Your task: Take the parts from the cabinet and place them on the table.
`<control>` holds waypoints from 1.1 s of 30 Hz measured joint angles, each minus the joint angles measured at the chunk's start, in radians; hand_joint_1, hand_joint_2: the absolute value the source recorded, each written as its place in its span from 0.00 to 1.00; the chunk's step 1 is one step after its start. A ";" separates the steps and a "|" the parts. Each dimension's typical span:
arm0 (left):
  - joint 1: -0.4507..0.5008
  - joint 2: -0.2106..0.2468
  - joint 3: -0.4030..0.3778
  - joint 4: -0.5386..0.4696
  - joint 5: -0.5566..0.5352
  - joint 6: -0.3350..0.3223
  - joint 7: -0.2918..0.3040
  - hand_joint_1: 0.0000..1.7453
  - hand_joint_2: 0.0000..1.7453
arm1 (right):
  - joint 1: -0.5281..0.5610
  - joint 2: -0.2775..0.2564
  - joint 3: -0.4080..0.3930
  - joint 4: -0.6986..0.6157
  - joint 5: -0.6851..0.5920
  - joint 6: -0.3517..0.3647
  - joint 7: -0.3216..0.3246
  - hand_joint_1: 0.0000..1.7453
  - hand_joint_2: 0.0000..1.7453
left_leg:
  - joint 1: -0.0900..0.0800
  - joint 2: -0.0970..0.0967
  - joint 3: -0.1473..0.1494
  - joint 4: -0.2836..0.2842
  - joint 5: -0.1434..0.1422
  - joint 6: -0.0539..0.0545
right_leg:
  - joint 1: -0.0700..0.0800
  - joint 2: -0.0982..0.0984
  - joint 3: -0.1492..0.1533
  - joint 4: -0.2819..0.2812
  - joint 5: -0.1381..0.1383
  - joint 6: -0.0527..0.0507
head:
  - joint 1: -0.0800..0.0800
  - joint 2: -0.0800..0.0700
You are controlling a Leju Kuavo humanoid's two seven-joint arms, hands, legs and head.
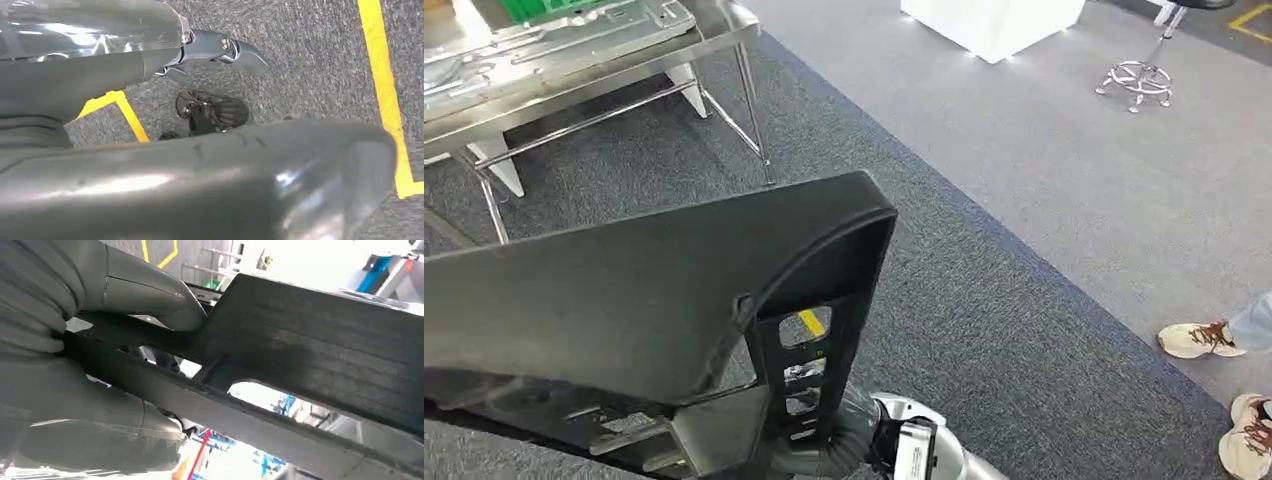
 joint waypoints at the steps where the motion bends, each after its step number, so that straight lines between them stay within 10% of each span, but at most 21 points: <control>1: 0.002 0.001 0.000 0.000 0.000 0.000 -0.001 0.00 0.00 | -0.001 0.001 0.000 0.000 0.000 0.000 0.000 0.94 1.00 | -0.002 -0.015 0.001 -0.004 -0.001 0.006 | 0.001 -0.013 0.009 -0.005 -0.002 0.007 | -0.001 0.000; 2: 0.002 0.001 0.000 0.000 -0.001 -0.001 -0.002 0.00 0.00 | -0.002 0.002 0.000 -0.003 0.000 -0.001 0.000 0.94 1.00 | 0.008 -0.029 0.018 -0.017 0.004 0.016 | -0.002 -0.012 0.017 -0.006 -0.010 0.017 | 0.000 0.000; 3: 0.004 0.001 0.000 0.000 -0.001 -0.002 -0.004 0.00 0.00 | -0.004 0.002 0.000 -0.003 0.001 -0.002 0.000 0.94 1.00 | 0.009 -0.039 0.025 -0.023 0.003 0.021 | -0.007 0.040 0.016 0.019 -0.025 0.017 | 0.002 0.000; 6: -0.005 0.001 0.000 0.000 -0.002 -0.005 -0.004 0.00 0.00 | 0.003 -0.003 0.000 -0.005 0.001 -0.003 0.001 0.94 1.00 | 0.005 -0.075 0.024 -0.022 0.002 0.035 | -0.006 0.108 -0.110 0.247 -0.130 0.013 | 0.002 0.000; 8: -0.006 0.001 0.000 0.000 -0.004 -0.005 -0.006 0.00 0.00 | 0.010 -0.006 0.000 -0.005 0.001 -0.003 0.001 0.94 1.00 | 0.001 -0.100 0.025 -0.020 0.000 0.036 | -0.005 0.112 -0.162 0.317 -0.132 0.012 | 0.002 0.000; 14: -0.006 0.001 0.000 0.000 -0.004 -0.005 -0.006 0.00 0.00 | 0.010 -0.006 0.000 -0.005 0.001 -0.003 0.001 0.94 1.00 | 0.001 -0.100 0.025 -0.020 0.000 0.036 | -0.005 0.112 -0.162 0.317 -0.132 0.012 | 0.002 0.000; 17: -0.005 0.001 0.000 0.000 -0.005 -0.005 -0.006 0.00 0.00 | 0.010 -0.007 0.000 -0.005 0.002 -0.003 0.002 0.94 1.00 | 0.000 -0.119 0.027 -0.017 -0.002 0.035 | -0.005 0.113 -0.159 0.282 -0.087 0.008 | 0.003 0.000; 18: -0.004 0.001 0.000 0.000 -0.008 -0.006 -0.006 0.00 0.00 | 0.010 -0.007 0.000 -0.006 0.002 -0.004 0.002 0.94 1.00 | -0.001 -0.140 0.030 -0.012 -0.005 0.032 | -0.004 0.121 -0.119 0.171 -0.008 0.001 | 0.003 0.000; 20: -0.005 0.001 0.000 0.000 -0.010 -0.009 -0.006 0.00 0.00 | 0.010 -0.007 0.000 -0.008 0.002 -0.004 0.002 0.94 1.00 | -0.001 -0.160 0.030 -0.007 -0.009 0.028 | -0.002 0.169 -0.067 0.036 0.057 -0.010 | 0.003 0.000; 21: -0.001 0.000 0.000 0.000 -0.013 -0.013 -0.009 0.00 0.00 | 0.010 -0.007 0.000 -0.012 0.005 -0.004 0.003 0.94 1.00 | 0.006 -0.201 0.015 -0.011 -0.010 0.000 | 0.005 0.162 -0.057 0.012 0.044 -0.016 | 0.002 0.000; 22: -0.002 0.002 0.000 0.000 -0.016 -0.020 -0.009 0.00 0.00 | 0.010 -0.005 0.000 -0.017 0.008 -0.004 0.003 0.94 1.00 | 0.000 -0.093 -0.005 0.054 -0.051 -0.015 | -0.007 0.127 -0.033 -0.011 0.048 -0.032 | -0.009 0.000; 24: -0.009 0.002 0.000 0.000 -0.018 -0.022 -0.010 0.00 0.00 | 0.012 -0.005 0.000 -0.017 0.008 -0.003 0.003 0.94 1.00 | 0.010 -0.068 -0.088 0.211 -0.126 -0.029 | -0.004 0.097 -0.030 -0.011 0.042 -0.036 | -0.008 0.000; 26: -0.007 0.002 0.000 0.000 -0.018 -0.022 -0.010 0.00 0.00 | 0.014 -0.005 0.000 -0.017 0.009 -0.003 0.004 0.94 1.00 | 0.016 -0.064 -0.143 0.302 -0.142 -0.039 | -0.005 0.071 -0.027 -0.010 0.037 -0.033 | -0.008 0.000; 29: -0.002 0.004 0.000 0.000 -0.018 -0.022 -0.010 0.00 0.00 | 0.014 -0.005 0.000 -0.017 0.008 -0.003 0.004 0.94 1.00 | 0.023 -0.040 -0.041 0.097 -0.020 -0.045 | -0.009 0.035 -0.011 -0.010 0.023 -0.022 | -0.008 0.000; 30: -0.003 0.004 0.000 0.000 -0.019 -0.022 -0.010 0.00 0.00 | 0.013 -0.005 0.000 -0.017 0.009 -0.003 0.004 0.94 1.00 | 0.022 0.004 0.009 0.003 0.013 -0.043 | -0.006 0.023 -0.002 -0.009 0.017 -0.016 | -0.008 0.000; 33: -0.008 0.004 0.000 0.000 -0.019 -0.022 -0.013 0.00 0.00 | 0.012 -0.005 0.000 -0.017 0.010 -0.003 0.005 0.94 1.00 | 0.010 -0.003 0.010 -0.007 -0.001 -0.009 | 0.003 0.002 0.007 -0.010 0.008 0.004 | -0.005 0.000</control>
